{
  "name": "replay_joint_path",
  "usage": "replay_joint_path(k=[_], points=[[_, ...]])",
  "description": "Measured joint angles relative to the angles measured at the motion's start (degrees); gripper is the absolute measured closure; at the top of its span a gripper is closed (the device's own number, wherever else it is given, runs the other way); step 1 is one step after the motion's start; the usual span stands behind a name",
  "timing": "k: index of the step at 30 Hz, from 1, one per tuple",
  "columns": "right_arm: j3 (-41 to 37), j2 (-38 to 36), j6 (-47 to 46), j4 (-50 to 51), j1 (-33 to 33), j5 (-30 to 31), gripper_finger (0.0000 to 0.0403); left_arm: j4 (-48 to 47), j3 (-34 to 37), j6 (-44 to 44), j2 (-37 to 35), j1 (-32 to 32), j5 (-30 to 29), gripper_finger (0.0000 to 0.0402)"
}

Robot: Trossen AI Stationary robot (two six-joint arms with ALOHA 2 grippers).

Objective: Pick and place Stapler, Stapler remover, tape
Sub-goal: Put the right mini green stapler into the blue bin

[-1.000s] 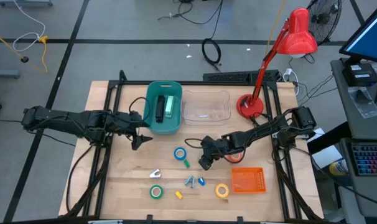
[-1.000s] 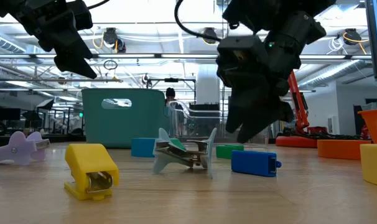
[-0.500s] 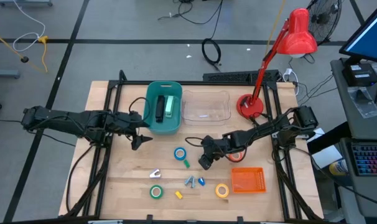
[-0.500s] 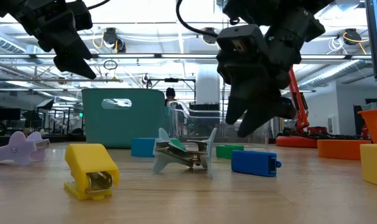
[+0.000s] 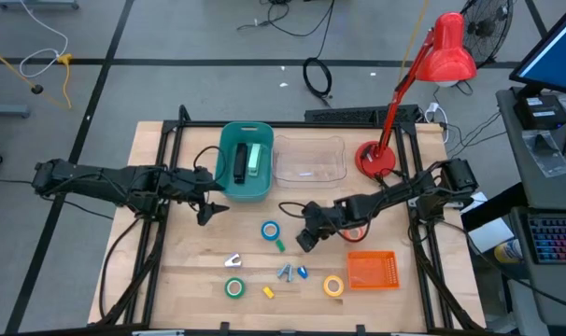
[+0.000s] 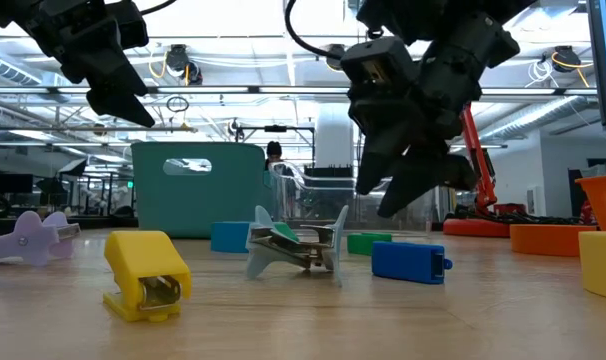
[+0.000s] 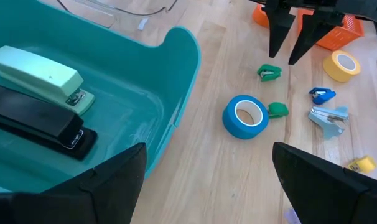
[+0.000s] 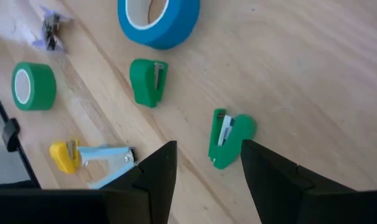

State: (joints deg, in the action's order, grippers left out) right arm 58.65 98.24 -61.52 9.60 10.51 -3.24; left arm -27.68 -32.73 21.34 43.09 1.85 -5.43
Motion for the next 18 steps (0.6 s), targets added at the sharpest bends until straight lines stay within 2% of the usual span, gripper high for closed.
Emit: replay_joint_path(k=[4, 14, 18], points=[[0.00, 0.00, 0.93, -2.83, -0.03, -0.06, 0.0220, 0.00, 0.00, 0.09, 0.00, 0.04, 0.00, 0.0050], [0.00, 0.00, 0.80, -6.33, -0.03, -6.03, 0.0127, 0.01, 0.00, 0.11, 0.00, 0.04, 0.00, 0.0050], [0.00, 0.00, -3.73, -10.15, 0.08, -7.65, 0.0115, 0.00, 0.00, -0.08, 0.00, 0.04, 0.00, 0.0050]])
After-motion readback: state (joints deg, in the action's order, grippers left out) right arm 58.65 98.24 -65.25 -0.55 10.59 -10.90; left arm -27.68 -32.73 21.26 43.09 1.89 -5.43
